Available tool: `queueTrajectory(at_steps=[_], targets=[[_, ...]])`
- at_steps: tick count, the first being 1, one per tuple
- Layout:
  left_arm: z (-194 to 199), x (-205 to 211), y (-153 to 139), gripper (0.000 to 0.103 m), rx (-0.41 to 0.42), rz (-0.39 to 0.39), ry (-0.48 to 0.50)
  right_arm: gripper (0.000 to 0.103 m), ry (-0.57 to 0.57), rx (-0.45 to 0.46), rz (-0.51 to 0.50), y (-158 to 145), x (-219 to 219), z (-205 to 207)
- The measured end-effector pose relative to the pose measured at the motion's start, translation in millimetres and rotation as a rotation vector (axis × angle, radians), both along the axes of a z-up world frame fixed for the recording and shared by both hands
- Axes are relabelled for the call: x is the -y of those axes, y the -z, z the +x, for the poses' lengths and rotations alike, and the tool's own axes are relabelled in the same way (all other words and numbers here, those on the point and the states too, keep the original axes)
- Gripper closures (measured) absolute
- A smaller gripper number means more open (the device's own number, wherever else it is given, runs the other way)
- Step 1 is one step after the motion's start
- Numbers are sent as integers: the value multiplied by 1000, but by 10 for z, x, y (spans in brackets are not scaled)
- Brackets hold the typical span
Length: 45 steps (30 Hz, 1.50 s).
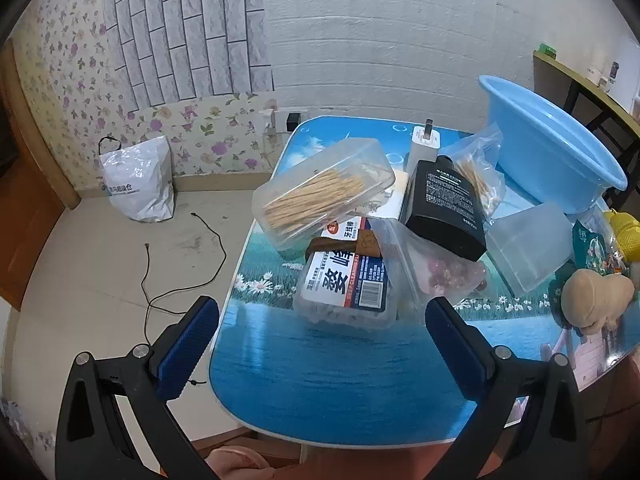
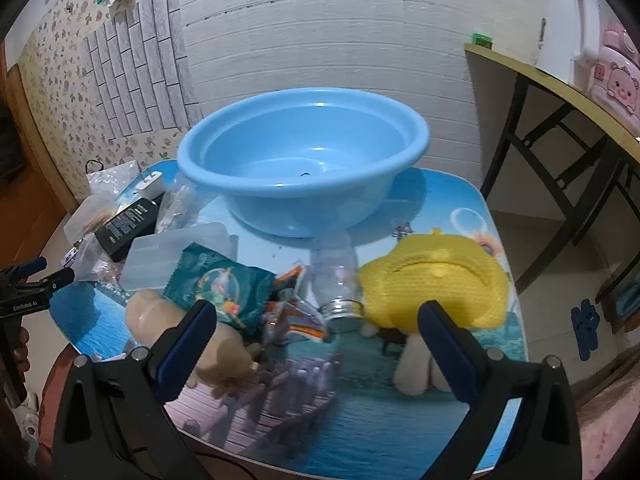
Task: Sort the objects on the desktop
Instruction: 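Reach the right gripper to the beige plush toy while the left gripper approaches the toothbrush box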
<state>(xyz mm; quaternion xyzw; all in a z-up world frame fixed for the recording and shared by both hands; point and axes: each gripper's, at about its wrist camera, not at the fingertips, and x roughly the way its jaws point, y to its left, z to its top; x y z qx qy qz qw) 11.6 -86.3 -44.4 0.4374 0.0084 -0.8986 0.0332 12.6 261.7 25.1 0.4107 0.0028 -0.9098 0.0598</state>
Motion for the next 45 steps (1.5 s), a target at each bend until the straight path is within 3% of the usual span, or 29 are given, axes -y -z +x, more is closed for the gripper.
queueTrajectory(at_steps=[9,13,14,16,24,39,45], targets=[[-52,36,79,0,4,24,55,0,78,30,19,82,-272,-62],[-24,25,66,1,-18,32,87,9,79,55,5,142,-340,-96],[-21,21,67,4,-14,37,93,9,83,62,12,163,-349,-103],[-9,-13,56,31,-11,67,120,10,81,66,14,184,-356,-93],[76,-81,-19,49,-11,30,146,10,54,62,4,181,-309,-36],[377,-95,-69,49,33,25,174,10,-188,29,-35,69,288,193],[386,-43,-34,34,41,6,147,10,-245,56,-15,184,508,198]])
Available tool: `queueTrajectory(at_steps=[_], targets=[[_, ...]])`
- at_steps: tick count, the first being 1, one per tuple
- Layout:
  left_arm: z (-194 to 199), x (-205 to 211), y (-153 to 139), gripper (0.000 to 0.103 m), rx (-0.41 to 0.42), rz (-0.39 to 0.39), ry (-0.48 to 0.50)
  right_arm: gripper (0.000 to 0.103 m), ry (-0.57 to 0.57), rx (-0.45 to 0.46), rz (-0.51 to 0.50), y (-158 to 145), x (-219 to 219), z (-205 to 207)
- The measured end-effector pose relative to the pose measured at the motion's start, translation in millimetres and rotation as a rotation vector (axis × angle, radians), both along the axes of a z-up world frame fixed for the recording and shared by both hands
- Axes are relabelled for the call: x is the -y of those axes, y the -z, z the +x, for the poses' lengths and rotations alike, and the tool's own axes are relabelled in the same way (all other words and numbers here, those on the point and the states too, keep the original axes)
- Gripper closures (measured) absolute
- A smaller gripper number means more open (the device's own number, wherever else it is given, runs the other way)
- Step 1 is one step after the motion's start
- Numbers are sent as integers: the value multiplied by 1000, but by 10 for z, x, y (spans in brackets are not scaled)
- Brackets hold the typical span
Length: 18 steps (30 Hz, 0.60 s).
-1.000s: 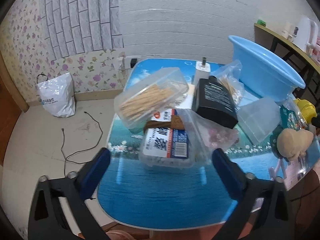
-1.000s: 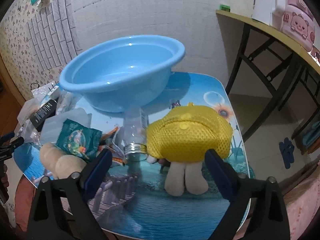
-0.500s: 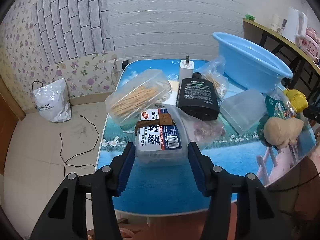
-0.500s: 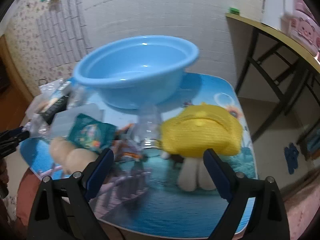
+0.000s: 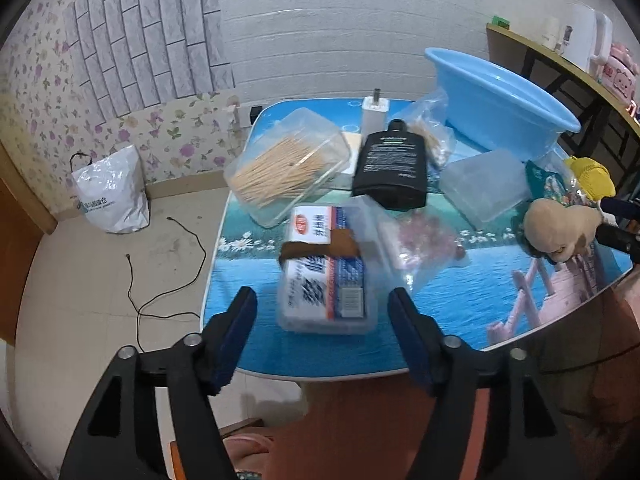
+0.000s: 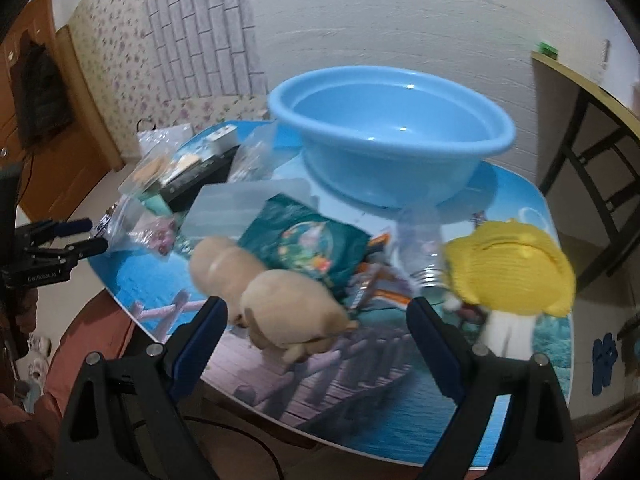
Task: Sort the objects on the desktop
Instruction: 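Reach the right gripper to the beige plush toy while the left gripper approaches the toothbrush box, then grasp the beige plush with the right gripper while the left grasps the toothbrush box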
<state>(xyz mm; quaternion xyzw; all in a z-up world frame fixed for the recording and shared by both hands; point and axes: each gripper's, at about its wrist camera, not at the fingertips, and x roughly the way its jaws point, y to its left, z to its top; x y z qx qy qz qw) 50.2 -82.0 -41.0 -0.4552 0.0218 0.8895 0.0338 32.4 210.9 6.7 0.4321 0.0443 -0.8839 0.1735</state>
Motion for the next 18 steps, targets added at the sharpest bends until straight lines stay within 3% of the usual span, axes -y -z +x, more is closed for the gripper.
queueTrajectory(at_steps=[4,18], targets=[[-41,50,25,25,1,14,-22,10,-16,11,15,53,59,-22],[-208,-78,216,25,15,-24,-2,10,-16,47,48,181,181,-154]])
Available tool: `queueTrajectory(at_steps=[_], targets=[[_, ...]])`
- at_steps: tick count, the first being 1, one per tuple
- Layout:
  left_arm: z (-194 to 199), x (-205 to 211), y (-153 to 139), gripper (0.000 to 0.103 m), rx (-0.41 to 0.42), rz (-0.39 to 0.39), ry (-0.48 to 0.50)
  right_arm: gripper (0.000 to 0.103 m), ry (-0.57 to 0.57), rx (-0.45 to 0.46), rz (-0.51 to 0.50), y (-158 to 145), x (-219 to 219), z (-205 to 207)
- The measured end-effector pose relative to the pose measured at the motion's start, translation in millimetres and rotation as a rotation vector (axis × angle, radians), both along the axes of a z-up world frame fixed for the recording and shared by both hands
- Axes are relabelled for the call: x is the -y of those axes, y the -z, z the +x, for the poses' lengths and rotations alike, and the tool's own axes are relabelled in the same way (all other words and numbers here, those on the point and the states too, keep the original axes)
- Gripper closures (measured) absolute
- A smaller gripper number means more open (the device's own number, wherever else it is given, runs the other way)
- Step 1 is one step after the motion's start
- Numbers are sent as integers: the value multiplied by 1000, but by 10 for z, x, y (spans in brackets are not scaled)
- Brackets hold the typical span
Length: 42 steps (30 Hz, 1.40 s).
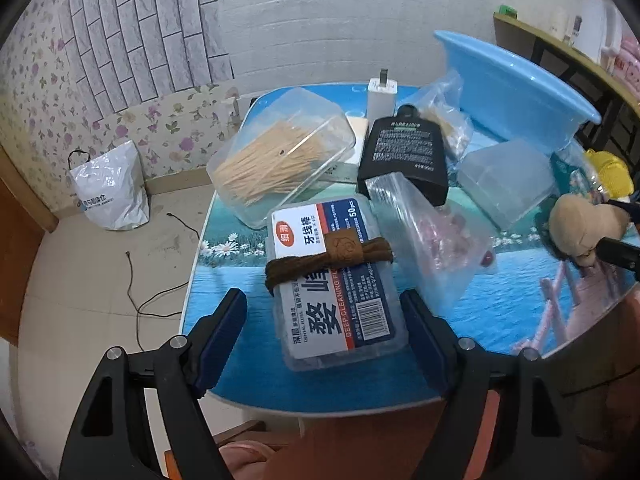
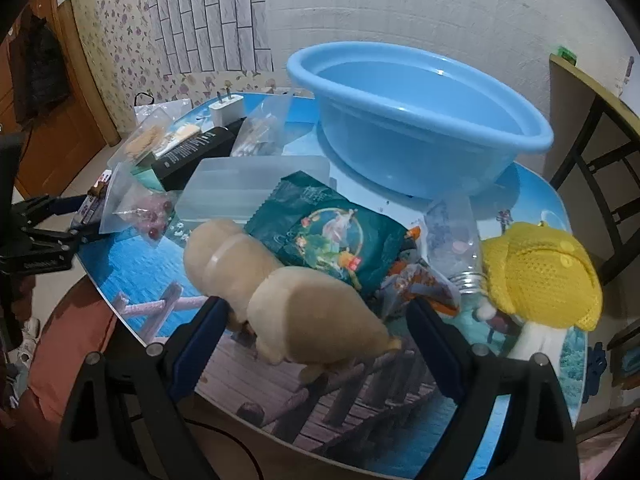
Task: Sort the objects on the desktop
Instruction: 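Grasp the beige plush with the right gripper while the left grasps the toothbrush box, then carry the plush and toothbrush box over the blue basin with both grippers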
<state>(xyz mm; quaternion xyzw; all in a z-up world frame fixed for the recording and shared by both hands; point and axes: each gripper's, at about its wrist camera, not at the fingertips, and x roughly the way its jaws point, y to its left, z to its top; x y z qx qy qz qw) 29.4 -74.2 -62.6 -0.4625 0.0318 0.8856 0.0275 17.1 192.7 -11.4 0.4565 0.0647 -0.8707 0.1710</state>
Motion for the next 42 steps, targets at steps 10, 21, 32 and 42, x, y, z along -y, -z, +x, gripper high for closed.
queueTrajectory(at_steps=[10,21,32,42], targets=[[43,-51,-69,45,-8,-8,7,53,-7,-21,-101,-126,-137,57],[211,-29,-103,44,25,-18,-43,60,-39,-38,-117,-211,-200,198],[249,-69,-61,43,41,-18,-41,42,-115,-28,-32,-129,-131,278],[161,-44,-10,37,22,27,-47,45,-170,23,4,54,18,261]])
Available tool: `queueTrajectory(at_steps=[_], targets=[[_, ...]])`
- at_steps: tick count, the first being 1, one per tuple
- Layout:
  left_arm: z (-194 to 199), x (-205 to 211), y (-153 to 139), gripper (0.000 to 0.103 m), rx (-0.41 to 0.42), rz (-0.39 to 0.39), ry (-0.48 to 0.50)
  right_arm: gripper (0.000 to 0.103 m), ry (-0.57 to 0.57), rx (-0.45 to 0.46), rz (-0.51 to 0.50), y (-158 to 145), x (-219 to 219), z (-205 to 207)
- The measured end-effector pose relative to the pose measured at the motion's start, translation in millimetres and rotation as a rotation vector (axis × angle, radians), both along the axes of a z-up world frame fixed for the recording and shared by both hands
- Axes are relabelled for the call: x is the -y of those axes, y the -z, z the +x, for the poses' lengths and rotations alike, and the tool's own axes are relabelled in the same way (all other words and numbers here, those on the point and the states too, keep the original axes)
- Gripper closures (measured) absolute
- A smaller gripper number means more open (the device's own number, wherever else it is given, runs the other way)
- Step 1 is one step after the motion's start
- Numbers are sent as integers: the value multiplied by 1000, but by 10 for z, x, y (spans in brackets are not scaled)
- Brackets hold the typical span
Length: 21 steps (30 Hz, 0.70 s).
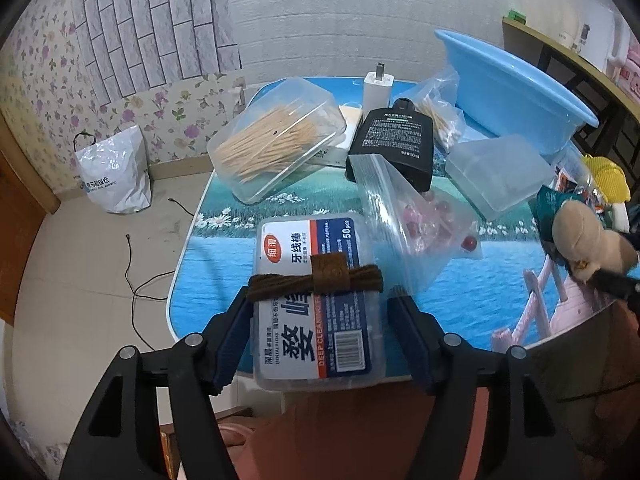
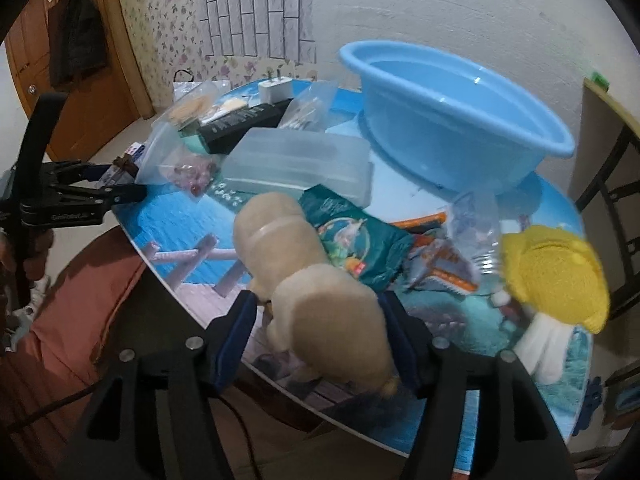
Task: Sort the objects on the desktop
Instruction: 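Carry the plush and toothbrush box over the blue basin with both grippers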
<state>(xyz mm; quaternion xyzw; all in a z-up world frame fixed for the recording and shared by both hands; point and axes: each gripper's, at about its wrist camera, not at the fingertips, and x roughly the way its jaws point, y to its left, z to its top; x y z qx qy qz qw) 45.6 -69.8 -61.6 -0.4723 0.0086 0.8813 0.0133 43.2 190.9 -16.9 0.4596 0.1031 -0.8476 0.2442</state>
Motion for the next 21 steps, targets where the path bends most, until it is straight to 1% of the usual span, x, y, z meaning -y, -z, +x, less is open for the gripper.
queueTrajectory(at_steps=[1,2,3,5,9,14,18,21], targets=[[1,3,-5,43,-4,1,0,49,-7,-8,6,-6,8,15],[6,7,-13,47,-9,5,0,56,-13,-19,13,-19,15,30],[12,15,-19,47,-10,14,0,57,-15,-22,12,-32,16,40],[41,52,-48,47,-20,31,-5,57,-16,-31,-16,-88,-8,54],[81,104,-149,47,-44,33,-19,57,-16,-69,-68,-256,-40,84],[97,105,-417,47,-99,40,-28,57,11,-125,-110,-467,-97,78],[-25,24,-607,47,-102,58,-7,57,42,-176,-106,-641,-124,18],[-141,-39,-770,47,-125,72,9,57,81,-211,-131,-808,-204,-79]])
